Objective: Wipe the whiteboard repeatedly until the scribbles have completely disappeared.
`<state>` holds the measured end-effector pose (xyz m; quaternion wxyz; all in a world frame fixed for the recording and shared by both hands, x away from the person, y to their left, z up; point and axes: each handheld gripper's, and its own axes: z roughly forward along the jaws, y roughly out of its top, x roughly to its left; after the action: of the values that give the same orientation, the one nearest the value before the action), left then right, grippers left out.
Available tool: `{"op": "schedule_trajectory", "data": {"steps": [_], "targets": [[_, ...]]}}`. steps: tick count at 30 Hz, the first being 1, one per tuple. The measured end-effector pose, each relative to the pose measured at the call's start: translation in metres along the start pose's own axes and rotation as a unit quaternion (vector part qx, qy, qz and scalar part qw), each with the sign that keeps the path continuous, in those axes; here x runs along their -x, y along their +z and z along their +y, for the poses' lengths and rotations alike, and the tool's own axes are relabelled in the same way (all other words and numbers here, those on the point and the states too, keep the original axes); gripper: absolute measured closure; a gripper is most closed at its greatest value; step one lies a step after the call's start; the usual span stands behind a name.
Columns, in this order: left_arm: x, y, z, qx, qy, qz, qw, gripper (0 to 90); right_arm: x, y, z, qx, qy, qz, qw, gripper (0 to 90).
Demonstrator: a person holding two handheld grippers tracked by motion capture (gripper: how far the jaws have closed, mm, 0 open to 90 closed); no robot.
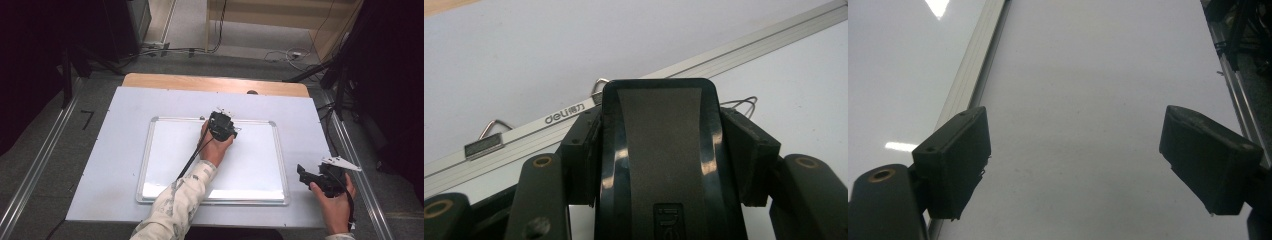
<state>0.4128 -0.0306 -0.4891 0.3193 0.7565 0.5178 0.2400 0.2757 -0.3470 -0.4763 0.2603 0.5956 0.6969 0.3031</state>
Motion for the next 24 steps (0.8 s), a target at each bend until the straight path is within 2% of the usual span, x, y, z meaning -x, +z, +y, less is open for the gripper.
{"op": "schedule_trajectory", "data": {"steps": [24], "targets": [[0.026, 0.011, 0.012, -0.002, 0.014, -0.013, 0.9998, 41.1, 0.001, 0.0, 0.0, 0.002, 0.001, 0.001, 1.0, 11.7]]}}
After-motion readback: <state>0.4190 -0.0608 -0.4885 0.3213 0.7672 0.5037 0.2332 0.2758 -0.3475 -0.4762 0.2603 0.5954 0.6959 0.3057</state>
